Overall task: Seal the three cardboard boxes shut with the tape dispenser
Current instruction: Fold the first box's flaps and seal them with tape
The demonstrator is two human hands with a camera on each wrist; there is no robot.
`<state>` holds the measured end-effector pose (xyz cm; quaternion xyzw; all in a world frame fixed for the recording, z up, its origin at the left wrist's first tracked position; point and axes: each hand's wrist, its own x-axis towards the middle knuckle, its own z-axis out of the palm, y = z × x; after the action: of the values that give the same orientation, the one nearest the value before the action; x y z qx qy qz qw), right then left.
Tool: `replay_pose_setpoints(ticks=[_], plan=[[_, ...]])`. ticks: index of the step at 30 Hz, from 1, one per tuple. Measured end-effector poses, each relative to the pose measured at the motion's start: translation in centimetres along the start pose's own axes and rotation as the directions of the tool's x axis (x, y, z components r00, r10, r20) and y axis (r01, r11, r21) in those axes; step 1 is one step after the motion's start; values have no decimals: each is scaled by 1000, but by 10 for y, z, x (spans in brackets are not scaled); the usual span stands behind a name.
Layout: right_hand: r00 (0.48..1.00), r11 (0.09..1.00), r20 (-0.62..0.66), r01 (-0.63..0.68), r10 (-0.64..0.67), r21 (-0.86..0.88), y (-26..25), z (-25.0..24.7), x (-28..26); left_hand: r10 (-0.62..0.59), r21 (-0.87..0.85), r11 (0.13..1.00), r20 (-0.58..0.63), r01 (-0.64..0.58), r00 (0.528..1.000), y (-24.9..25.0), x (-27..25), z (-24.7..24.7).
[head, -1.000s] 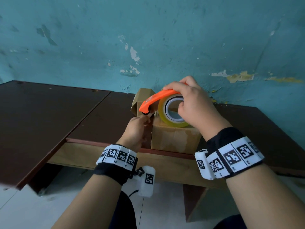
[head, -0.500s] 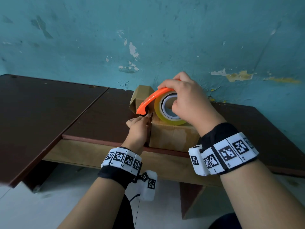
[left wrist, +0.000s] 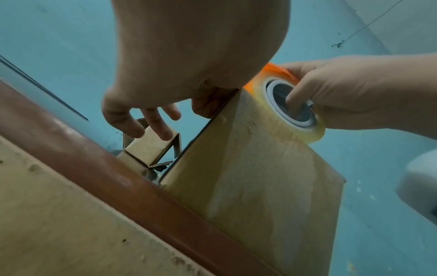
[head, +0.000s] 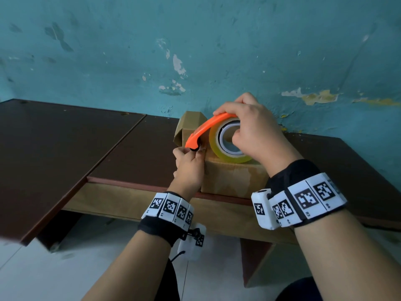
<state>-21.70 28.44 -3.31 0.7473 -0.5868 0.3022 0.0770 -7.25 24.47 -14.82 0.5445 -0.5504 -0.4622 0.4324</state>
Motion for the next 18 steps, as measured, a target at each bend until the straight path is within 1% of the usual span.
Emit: replay_pose_setpoints(ticks=[3, 4, 5, 8, 11, 13, 15, 18], plan=[[1000, 1000, 5, 10, -10, -9, -1, -1, -1, 5, -10, 1000, -47, -6, 999, -6, 0, 0], [1000, 1000, 7, 15, -14, -18, -3, -1, -1, -8, -45, 999, -51, 6, 999, -6, 1, 0], [1000, 999, 11, 20, -19, -28, -4, -1, -1, -29, -85, 996, -35, 26, 999, -8, 2, 0], [1000, 999, 21, 20, -19, -40, -5, -1, -1, -57, -129, 990, 65, 65, 996, -6, 3, 0], [1000, 999, 19, 11, -10, -38, -4, 0, 0, -73, -138, 987, 86, 84, 994, -5, 8, 0], [1000, 999, 14, 3, -2, -36, -4, 0, 0, -107, -145, 982, 96, 121, 990, -5, 10, -1], [1000, 999, 13, -3, 4, -36, -4, 0, 0, -104, -151, 981, 117, 121, 988, -1, 7, -2], [1000, 999, 13, -6, 7, -38, -4, 1, -1, -132, -174, 973, 111, 150, 985, -2, 3, -1]])
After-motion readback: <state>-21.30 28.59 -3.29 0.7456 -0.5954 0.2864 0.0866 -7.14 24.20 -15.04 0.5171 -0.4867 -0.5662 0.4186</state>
